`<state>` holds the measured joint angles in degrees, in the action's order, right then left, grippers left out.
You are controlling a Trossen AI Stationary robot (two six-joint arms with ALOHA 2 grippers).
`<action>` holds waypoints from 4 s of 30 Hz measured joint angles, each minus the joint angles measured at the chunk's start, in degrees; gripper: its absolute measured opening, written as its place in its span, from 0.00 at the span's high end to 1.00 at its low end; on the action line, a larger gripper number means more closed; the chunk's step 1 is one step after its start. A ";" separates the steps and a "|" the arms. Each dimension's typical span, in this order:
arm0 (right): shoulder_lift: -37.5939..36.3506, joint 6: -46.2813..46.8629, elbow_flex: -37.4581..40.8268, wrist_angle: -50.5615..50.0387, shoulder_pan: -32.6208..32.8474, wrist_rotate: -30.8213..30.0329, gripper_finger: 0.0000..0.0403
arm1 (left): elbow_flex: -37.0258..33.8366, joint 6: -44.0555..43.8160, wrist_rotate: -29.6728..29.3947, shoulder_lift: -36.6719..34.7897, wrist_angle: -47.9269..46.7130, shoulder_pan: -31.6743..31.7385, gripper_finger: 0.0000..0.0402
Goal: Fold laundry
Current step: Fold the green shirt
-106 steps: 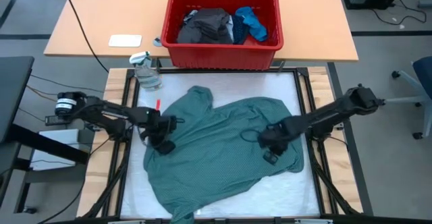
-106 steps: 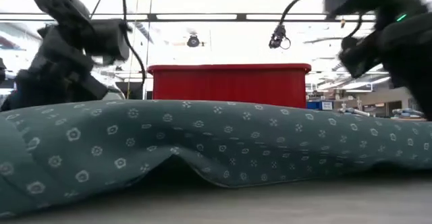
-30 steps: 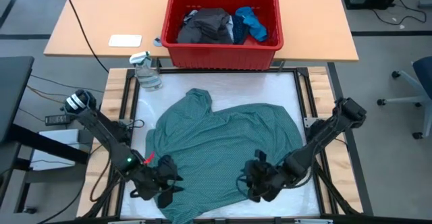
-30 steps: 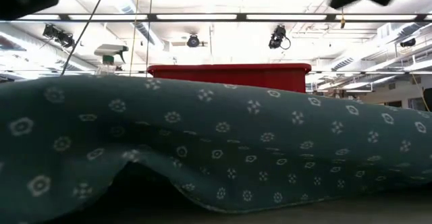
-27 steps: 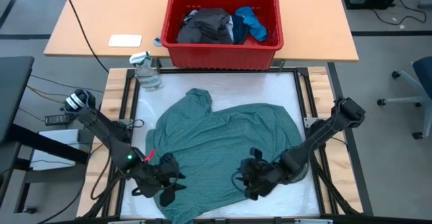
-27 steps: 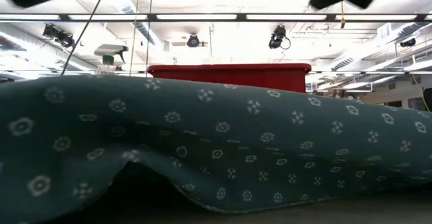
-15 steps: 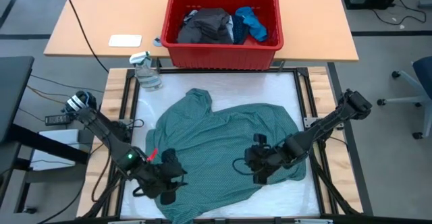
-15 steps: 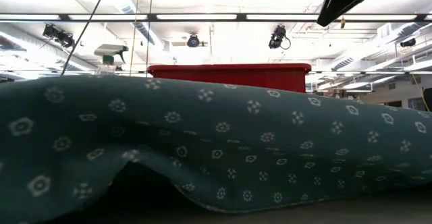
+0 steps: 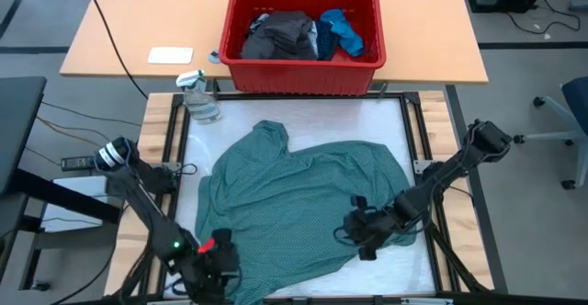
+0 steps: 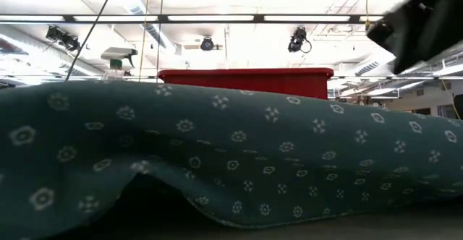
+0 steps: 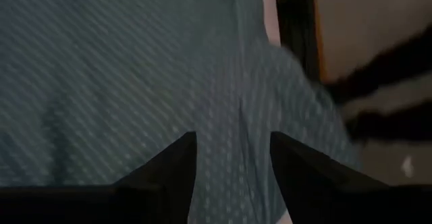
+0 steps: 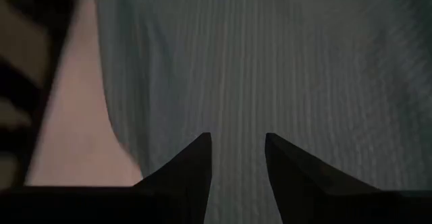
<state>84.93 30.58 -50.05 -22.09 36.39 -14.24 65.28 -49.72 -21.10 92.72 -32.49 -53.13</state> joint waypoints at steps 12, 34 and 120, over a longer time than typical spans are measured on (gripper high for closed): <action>0.30 1.84 -0.62 -9.74 4.13 5.36 0.47 | -0.02 2.75 5.20 8.30 0.39 -2.69 0.52; 0.41 31.91 -0.40 -27.02 19.30 7.95 0.48 | -0.02 -1.21 1.53 12.78 6.58 -5.92 0.52; -18.95 44.26 14.49 -2.45 5.06 22.00 0.66 | -17.05 -15.94 27.88 -29.37 -7.40 13.03 0.59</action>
<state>65.98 74.84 -35.56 -24.53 41.45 7.76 48.23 -65.66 6.78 63.34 -39.89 -40.10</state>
